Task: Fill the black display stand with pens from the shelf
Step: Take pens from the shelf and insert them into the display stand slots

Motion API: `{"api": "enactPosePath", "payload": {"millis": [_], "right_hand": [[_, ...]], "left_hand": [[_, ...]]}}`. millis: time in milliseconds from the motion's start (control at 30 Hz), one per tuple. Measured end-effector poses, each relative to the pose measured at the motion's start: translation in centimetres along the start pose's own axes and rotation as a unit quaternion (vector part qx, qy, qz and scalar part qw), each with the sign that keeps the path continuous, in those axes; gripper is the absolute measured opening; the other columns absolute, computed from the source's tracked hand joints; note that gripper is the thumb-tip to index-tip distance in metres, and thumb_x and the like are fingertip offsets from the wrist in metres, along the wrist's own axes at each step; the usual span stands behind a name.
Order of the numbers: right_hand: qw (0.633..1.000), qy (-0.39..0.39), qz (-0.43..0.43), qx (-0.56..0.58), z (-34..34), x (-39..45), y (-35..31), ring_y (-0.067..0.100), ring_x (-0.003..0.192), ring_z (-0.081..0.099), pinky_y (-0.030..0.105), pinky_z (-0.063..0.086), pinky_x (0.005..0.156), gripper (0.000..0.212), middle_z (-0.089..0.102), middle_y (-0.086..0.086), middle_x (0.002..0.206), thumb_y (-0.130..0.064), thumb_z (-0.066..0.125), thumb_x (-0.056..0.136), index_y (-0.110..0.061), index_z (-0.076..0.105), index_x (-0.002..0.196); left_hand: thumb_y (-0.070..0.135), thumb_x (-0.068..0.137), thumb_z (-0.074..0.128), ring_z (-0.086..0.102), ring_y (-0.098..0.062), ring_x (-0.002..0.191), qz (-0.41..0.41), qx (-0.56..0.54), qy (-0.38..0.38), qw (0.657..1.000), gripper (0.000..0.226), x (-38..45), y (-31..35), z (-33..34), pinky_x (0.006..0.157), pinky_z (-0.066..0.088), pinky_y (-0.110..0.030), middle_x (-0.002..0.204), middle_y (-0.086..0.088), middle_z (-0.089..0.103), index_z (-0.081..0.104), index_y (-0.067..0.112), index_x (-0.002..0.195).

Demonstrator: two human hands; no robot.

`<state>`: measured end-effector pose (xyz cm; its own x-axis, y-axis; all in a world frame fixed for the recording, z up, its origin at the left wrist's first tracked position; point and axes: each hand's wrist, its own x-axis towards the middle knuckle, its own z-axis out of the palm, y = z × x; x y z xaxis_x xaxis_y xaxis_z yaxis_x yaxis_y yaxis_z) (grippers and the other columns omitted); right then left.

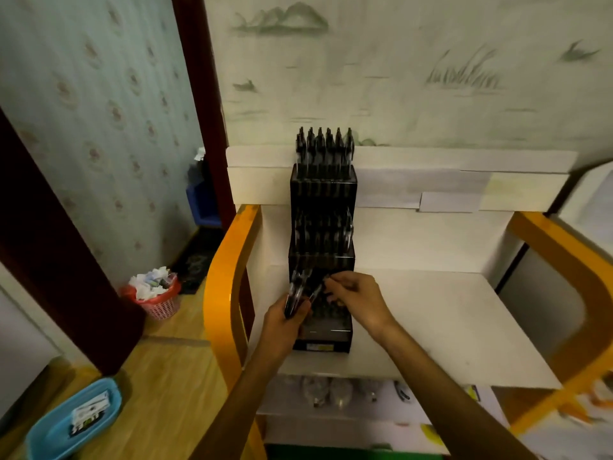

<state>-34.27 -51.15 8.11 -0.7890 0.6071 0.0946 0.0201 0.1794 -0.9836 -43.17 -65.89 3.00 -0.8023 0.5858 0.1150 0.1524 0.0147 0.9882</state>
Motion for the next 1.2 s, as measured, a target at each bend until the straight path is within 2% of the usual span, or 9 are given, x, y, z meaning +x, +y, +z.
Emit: {"api": "enactPosePath", "payload": {"millis": [200, 300, 467, 567, 767, 900, 1000, 1100, 1200], "right_hand": [[0.993, 0.022, 0.05, 0.103, 1.5, 0.5, -0.9, 0.026, 0.074, 0.074, 0.028, 0.061, 0.068, 0.01, 0.076, 0.013, 0.087, -0.012, 0.069, 0.091, -0.003, 0.071, 0.095], [0.989, 0.089, 0.029, 0.11, 1.1, 1.1, -1.3, 0.024, 0.069, 0.073, 0.025, 0.06, 0.065, 0.015, 0.075, 0.016, 0.082, -0.012, 0.069, 0.091, 0.002, 0.07, 0.097], [0.984, 0.17, -0.052, 0.01, 0.4, 1.6, -0.9, 0.02, 0.069, 0.073, 0.027, 0.058, 0.072, 0.008, 0.074, 0.009, 0.074, -0.017, 0.07, 0.091, -0.009, 0.069, 0.092], [0.973, 0.183, -0.102, -0.094, 0.6, 1.6, -0.1, 0.021, 0.072, 0.07, 0.03, 0.057, 0.074, 0.008, 0.071, 0.007, 0.072, -0.021, 0.07, 0.092, -0.014, 0.069, 0.089], [0.954, 0.174, -0.134, -0.202, 1.6, 1.9, 0.9, 0.01, 0.075, 0.065, 0.022, 0.053, 0.076, 0.016, 0.068, -0.006, 0.078, -0.024, 0.07, 0.091, -0.01, 0.073, 0.1], [0.936, 0.145, -0.158, -0.278, 1.8, 2.0, 1.1, 0.008, 0.07, 0.062, 0.004, 0.041, 0.065, 0.016, 0.07, -0.003, 0.077, -0.025, 0.069, 0.093, -0.011, 0.072, 0.099], [0.934, 0.126, -0.157, -0.295, 2.2, 1.9, 1.6, 0.009, 0.071, 0.063, 0.009, 0.046, 0.067, 0.016, 0.073, 0.0, 0.081, -0.024, 0.069, 0.092, -0.012, 0.073, 0.101], [0.935, 0.119, -0.139, -0.305, 2.7, 2.1, 2.0, 0.006, 0.07, 0.06, 0.004, 0.039, 0.067, 0.014, 0.074, 0.002, 0.082, -0.021, 0.071, 0.091, -0.012, 0.075, 0.1], [0.93, 0.079, -0.107, -0.342, 3.2, 2.1, 3.0, 0.013, 0.072, 0.065, 0.011, 0.037, 0.066, 0.011, 0.072, 0.003, 0.077, -0.02, 0.07, 0.091, -0.011, 0.074, 0.088]], "left_hand": [[0.027, 0.099, 0.056, 0.067, -0.009, 0.073, 0.015, -0.002, -0.019, 1.0, 0.014, 0.3, 0.1, -1.1, 0.063, 0.051, -0.019, 0.08, 0.002, 0.073, 0.068, 0.02, 0.099], [0.029, 0.1, 0.054, 0.064, -0.004, 0.063, 0.013, 0.009, -0.016, 1.0, 0.021, 0.7, 0.2, -2.0, 0.055, 0.046, -0.016, 0.08, -0.001, 0.074, 0.068, 0.017, 0.108], [0.021, 0.102, 0.052, 0.055, -0.009, 0.052, 0.02, 0.013, 0.001, 1.0, 0.018, 1.2, 0.1, -3.3, 0.049, 0.043, -0.026, 0.079, -0.006, 0.071, 0.057, 0.016, 0.118], [0.024, 0.102, 0.052, 0.055, -0.001, 0.055, 0.028, 0.028, 0.019, 0.999, 0.019, 1.3, 0.1, -3.5, 0.054, 0.042, -0.021, 0.083, -0.003, 0.069, 0.055, 0.023, 0.12], [0.013, 0.103, 0.051, 0.054, -0.014, 0.069, -0.004, 0.001, 0.047, 0.999, 0.016, 1.5, 0.1, -3.8, 0.059, 0.042, -0.025, 0.089, -0.006, 0.064, 0.059, 0.019, 0.114], [0.016, 0.103, 0.05, 0.053, -0.005, 0.062, 0.004, -0.008, 0.046, 0.999, 0.013, 1.4, 0.1, -3.9, 0.057, 0.041, -0.021, 0.085, -0.002, 0.065, 0.063, 0.016, 0.106], [0.02, 0.103, 0.051, 0.053, 0.0, 0.061, 0.02, -0.006, 0.042, 0.999, 0.013, 1.5, 0.1, -3.8, 0.061, 0.042, -0.023, 0.081, 0.004, 0.065, 0.063, 0.018, 0.1], [0.02, 0.102, 0.052, 0.056, 0.002, 0.063, 0.035, -0.01, 0.042, 0.998, 0.014, 1.6, 0.3, -3.7, 0.061, 0.046, -0.019, 0.079, 0.012, 0.066, 0.064, 0.022, 0.109], [0.017, 0.102, 0.053, 0.057, 0.004, 0.068, 0.037, -0.015, 0.041, 0.998, 0.021, 1.6, 0.4, -3.7, 0.066, 0.052, -0.031, 0.086, 0.015, 0.066, 0.063, 0.021, 0.12]]}}
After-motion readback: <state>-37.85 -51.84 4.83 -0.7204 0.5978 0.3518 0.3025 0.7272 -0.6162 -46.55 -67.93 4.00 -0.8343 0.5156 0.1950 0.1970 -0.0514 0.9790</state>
